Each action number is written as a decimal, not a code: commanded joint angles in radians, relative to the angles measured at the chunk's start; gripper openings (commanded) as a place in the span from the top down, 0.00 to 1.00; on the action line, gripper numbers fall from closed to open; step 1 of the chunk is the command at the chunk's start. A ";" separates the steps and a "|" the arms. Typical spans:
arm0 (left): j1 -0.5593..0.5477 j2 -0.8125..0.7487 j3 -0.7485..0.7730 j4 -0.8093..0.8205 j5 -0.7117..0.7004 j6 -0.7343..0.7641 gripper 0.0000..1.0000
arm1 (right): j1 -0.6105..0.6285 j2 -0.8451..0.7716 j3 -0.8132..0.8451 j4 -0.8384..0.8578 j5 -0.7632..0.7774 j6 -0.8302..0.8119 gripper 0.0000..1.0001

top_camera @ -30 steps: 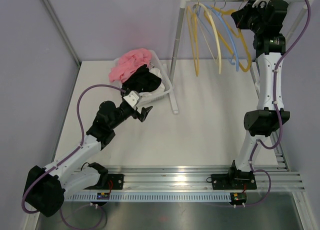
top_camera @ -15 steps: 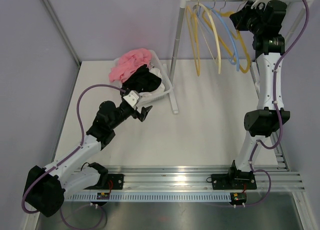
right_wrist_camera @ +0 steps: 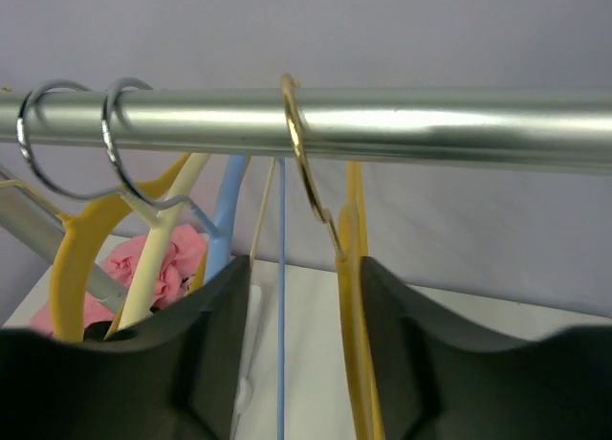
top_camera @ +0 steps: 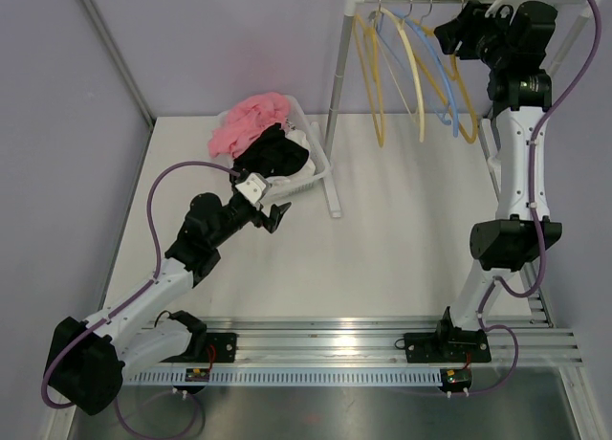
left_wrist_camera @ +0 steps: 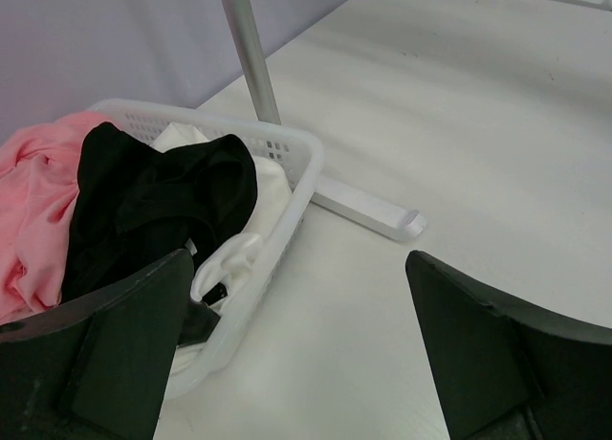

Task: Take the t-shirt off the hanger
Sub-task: Hang the hanger back to the clothesline with the right arm

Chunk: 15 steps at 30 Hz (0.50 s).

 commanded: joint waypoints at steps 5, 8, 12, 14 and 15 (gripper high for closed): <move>-0.004 -0.013 0.021 0.027 -0.027 0.004 0.03 | 0.000 -0.161 -0.067 0.016 0.049 -0.002 0.03; -0.004 -0.022 0.021 0.027 -0.029 0.003 0.03 | -0.002 -0.247 -0.147 0.038 0.096 0.002 0.01; -0.004 -0.027 0.021 0.027 -0.035 0.003 0.03 | -0.002 -0.376 -0.279 0.099 0.138 0.007 0.00; -0.004 -0.028 0.019 0.026 -0.038 0.003 0.02 | -0.002 -0.452 -0.348 0.119 0.133 0.003 0.01; -0.004 -0.028 0.019 0.024 -0.039 0.003 0.02 | -0.002 -0.476 -0.368 0.125 0.138 0.007 0.00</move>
